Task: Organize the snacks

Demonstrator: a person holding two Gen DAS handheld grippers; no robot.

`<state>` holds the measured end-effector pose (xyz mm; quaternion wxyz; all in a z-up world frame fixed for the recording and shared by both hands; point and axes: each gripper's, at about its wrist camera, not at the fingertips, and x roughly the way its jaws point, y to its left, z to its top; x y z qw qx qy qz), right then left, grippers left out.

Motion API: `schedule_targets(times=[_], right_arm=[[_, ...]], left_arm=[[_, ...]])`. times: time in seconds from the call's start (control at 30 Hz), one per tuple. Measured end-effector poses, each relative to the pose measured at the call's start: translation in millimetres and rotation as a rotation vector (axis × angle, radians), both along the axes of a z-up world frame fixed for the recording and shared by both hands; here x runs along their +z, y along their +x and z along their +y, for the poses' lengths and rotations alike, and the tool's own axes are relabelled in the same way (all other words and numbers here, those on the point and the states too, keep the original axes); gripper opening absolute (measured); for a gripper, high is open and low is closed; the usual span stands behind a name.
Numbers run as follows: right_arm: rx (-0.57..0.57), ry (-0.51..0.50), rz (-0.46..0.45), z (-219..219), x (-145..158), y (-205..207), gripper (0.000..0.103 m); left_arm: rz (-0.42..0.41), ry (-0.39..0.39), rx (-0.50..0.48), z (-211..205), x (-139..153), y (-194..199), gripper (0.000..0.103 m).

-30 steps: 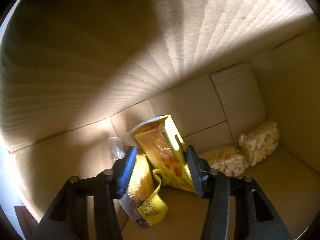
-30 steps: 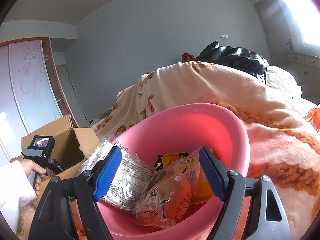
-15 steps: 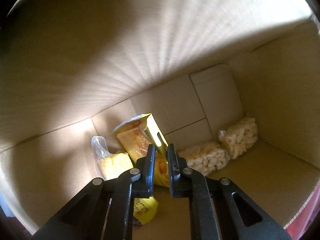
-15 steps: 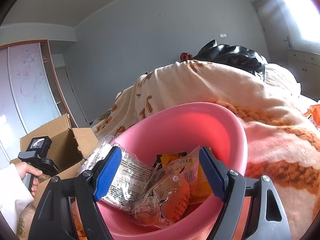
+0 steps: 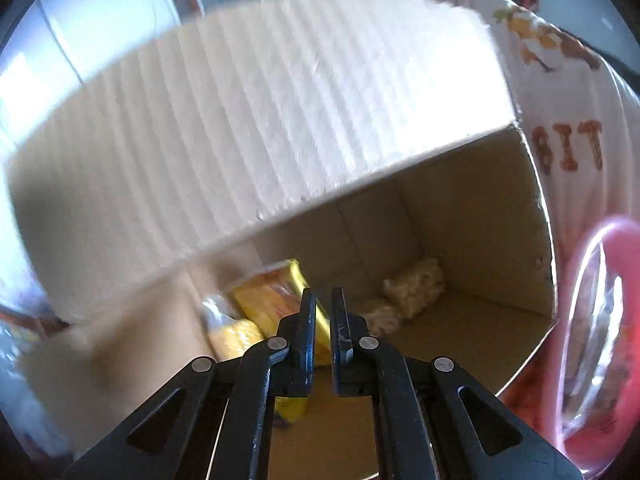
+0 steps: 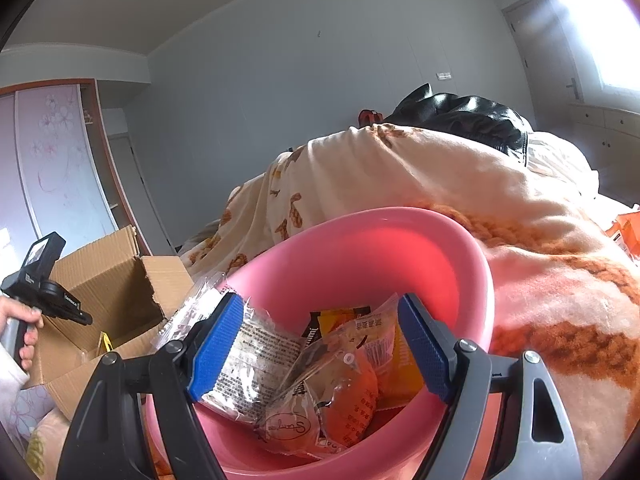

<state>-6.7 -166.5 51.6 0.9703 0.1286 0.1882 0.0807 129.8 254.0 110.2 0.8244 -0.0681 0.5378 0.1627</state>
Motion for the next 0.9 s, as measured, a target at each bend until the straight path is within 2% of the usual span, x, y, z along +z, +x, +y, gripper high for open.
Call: schedule_targets(times=[0.07, 0.17, 0.23, 0.4, 0.43, 0.5, 0.53, 0.57, 0.63, 0.73, 0.9], right_arm=[[-0.002, -0.007, 0.001, 1, 0, 0, 0.079], [0.0, -0.012, 0.0, 2, -1, 0, 0.079], [0.001, -0.011, 0.0, 2, -1, 0, 0.079], [0.002, -0.005, -0.001, 1, -1, -1, 0.079], [0.003, -0.005, -0.001, 1, -1, -1, 0.079], [0.002, -0.006, -0.001, 1, -1, -1, 0.079], [0.002, -0.006, -0.001, 1, -1, -1, 0.079], [0.003, -0.006, -0.001, 1, -1, -1, 0.079], [0.003, -0.007, 0.0, 1, -1, -1, 0.079], [0.003, -0.007, 0.0, 1, -1, -1, 0.079], [0.006, -0.002, 0.0, 1, -1, 0, 0.079]], left_arm=[[0.06, 0.0, 0.036, 7, -15, 8, 0.002], [0.17, 0.046, 0.081, 5, -43, 15, 0.002], [0.195, 0.052, 0.107, 6, -57, 20, 0.003], [0.189, 0.07, 0.128, -2, -71, 27, 0.003], [0.189, 0.071, 0.124, -5, -69, 28, 0.007], [0.191, 0.073, 0.118, -9, -71, 29, 0.034], [0.191, 0.073, 0.115, -11, -71, 30, 0.079], [0.188, 0.078, 0.109, -12, -74, 31, 0.101], [0.186, 0.102, 0.111, -15, -75, 33, 0.101], [0.234, 0.177, 0.111, -20, -83, 41, 0.098], [0.318, 0.315, 0.182, -18, -100, 53, 0.095]])
